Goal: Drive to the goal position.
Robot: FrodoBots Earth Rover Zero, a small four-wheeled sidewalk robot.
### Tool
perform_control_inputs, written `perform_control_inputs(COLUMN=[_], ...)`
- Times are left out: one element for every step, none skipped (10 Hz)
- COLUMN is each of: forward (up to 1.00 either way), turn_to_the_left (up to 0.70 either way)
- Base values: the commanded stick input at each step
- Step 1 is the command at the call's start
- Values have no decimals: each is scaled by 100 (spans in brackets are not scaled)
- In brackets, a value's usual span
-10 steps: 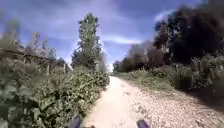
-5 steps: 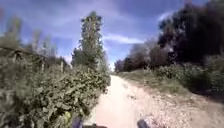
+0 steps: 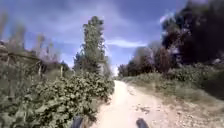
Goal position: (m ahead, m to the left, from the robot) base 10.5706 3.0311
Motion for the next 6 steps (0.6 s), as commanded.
perform_control_inputs(forward=[100,100,100,100,100,100], turn_to_the_left=[-22,0,-18,-27,-36,0])
